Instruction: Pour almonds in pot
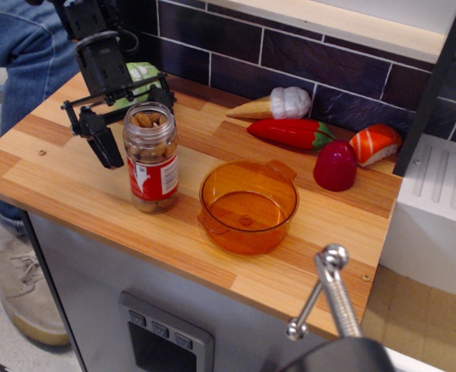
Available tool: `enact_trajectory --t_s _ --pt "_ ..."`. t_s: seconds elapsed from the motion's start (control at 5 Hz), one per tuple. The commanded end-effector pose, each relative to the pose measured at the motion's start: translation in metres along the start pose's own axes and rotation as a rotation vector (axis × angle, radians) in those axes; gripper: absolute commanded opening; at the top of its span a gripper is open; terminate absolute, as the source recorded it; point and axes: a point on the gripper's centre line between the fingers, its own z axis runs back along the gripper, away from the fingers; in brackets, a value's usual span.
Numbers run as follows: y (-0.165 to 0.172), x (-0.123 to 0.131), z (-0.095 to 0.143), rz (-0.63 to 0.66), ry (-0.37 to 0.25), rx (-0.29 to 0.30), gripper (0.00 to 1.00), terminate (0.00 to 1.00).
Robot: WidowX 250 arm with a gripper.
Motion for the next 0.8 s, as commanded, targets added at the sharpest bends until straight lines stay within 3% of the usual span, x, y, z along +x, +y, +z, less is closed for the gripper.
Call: enact_trajectory --t_s 0.0,0.2,0.4,0.6 --pt "0.012 -0.016 -0.009 0.009 0.002 0.036 1.00 0.00" --pt "0.011 -0.011 -0.011 0.051 0.006 0.019 0.00 0.00" --pt "0.006 -0.012 -0.004 0.059 -0.013 -0.013 0.00 0.00" --pt "-0.013 -0.021 0.013 -0.085 -0.239 -0.094 0.00 0.00"
